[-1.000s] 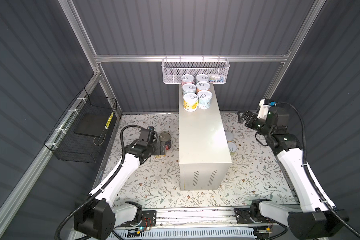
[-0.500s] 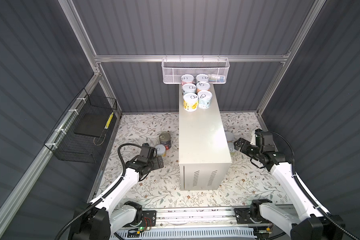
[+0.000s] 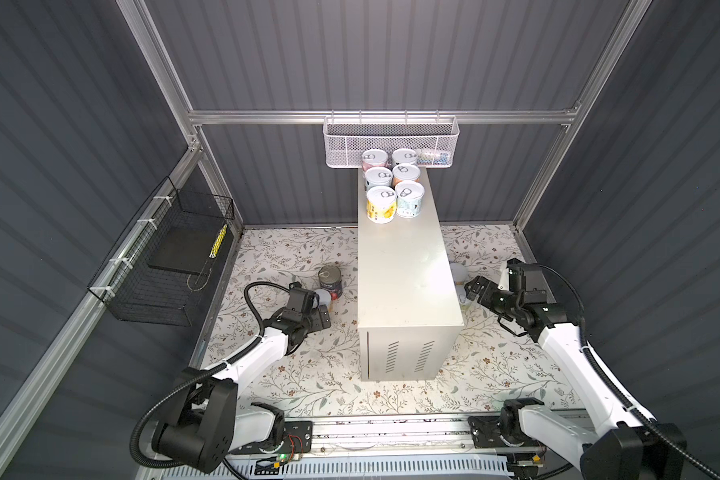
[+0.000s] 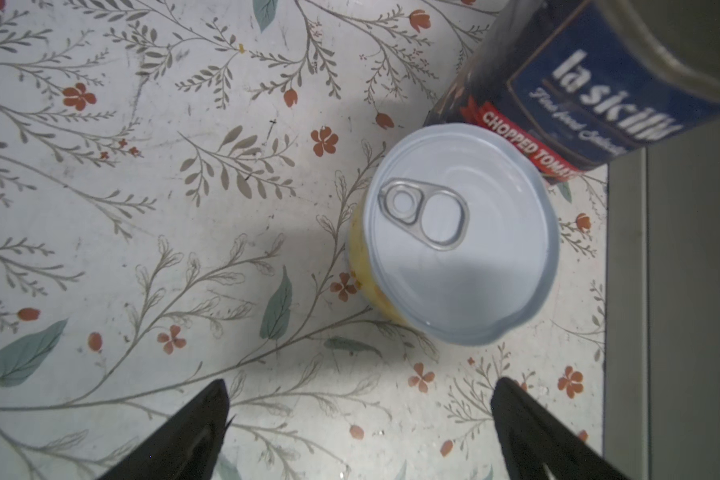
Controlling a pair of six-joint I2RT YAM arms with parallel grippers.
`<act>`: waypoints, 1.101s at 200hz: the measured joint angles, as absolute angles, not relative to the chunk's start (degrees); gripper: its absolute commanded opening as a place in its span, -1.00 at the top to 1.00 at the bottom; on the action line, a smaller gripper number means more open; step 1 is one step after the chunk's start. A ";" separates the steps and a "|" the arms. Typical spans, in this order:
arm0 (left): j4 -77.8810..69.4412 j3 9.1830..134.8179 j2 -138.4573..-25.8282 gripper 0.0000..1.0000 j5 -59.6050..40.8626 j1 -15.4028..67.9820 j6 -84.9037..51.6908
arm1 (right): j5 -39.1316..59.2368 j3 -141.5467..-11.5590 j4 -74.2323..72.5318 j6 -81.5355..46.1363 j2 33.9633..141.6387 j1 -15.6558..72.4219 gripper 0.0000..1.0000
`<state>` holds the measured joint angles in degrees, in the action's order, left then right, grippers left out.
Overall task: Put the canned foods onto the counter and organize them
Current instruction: 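Grasp the yellow-labelled silver-lidded can beside the tomato can with the left gripper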
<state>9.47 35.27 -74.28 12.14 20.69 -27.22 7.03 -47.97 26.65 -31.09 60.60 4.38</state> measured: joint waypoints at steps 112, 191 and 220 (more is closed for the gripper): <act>-2.66 41.01 -85.95 -0.98 12.78 20.86 -24.16 | 7.77 -49.08 26.24 -31.07 60.27 4.45 -0.98; -6.94 42.17 -94.08 -0.84 13.61 22.17 -23.75 | 8.01 -49.21 26.20 -31.09 59.94 4.49 -0.98; -8.36 42.44 -95.92 -0.76 15.11 22.96 -23.90 | 8.40 -49.21 26.20 -31.09 59.94 4.49 -0.98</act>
<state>-8.36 42.44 -95.92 15.11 22.96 -23.90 8.40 -49.21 26.20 -31.09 59.94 4.49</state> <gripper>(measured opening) 0.904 0.989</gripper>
